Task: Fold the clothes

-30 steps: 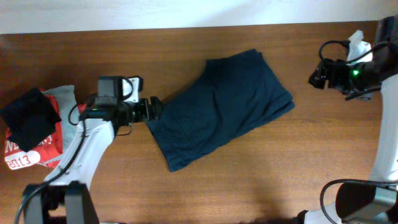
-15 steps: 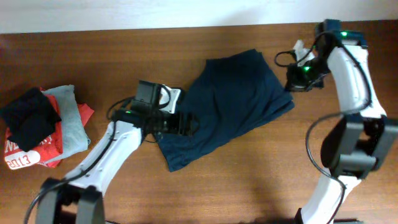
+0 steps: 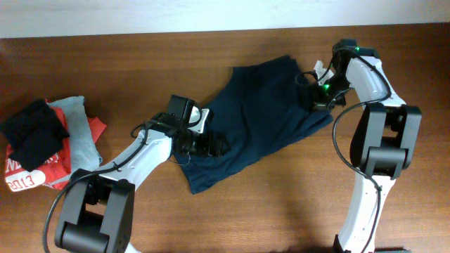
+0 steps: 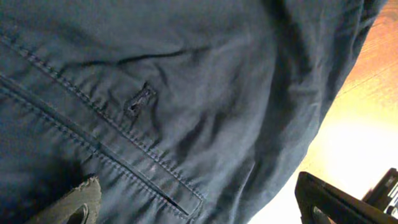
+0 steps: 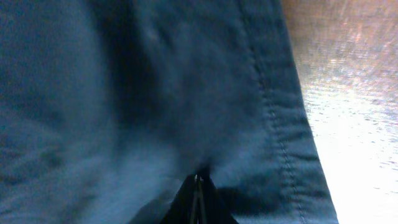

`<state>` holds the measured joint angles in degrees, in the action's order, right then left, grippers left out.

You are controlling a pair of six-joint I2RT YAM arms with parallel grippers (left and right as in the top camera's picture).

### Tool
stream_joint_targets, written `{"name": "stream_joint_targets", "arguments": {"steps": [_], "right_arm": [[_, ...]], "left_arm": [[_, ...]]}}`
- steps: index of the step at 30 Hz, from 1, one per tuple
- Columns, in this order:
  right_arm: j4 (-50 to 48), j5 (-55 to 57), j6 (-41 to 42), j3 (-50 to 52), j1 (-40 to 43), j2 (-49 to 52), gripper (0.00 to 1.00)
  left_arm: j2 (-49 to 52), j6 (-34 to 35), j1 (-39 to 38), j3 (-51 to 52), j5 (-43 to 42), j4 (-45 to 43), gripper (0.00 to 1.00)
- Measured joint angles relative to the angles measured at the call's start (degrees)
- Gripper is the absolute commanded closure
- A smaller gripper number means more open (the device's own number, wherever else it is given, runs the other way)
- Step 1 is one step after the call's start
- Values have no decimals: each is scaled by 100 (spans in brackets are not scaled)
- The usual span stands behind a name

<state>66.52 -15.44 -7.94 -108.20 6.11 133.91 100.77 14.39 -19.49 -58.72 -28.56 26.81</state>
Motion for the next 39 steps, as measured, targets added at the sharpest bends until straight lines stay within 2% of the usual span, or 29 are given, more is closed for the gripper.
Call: {"name": "stream_joint_targets", "arguments": {"steps": [8,17,24,32,39], "right_arm": [[103,385,72,531,0,-136,96],[1209,1014,575,852,0,-157,96],[2201,1283,739,1054,11,46,95],[2201,1307,769,986,11,52,91],[2304,1305,776,560,11,-385,91]], "left_arm": [[0,4,129,0,-42,243,1],[0,0,986,0,-42,-31,1],[0,-22,1134,0,-42,-354,1],[2,72,1303,2,262,828,1],[2,297,1303,2,570,946,1]]}}
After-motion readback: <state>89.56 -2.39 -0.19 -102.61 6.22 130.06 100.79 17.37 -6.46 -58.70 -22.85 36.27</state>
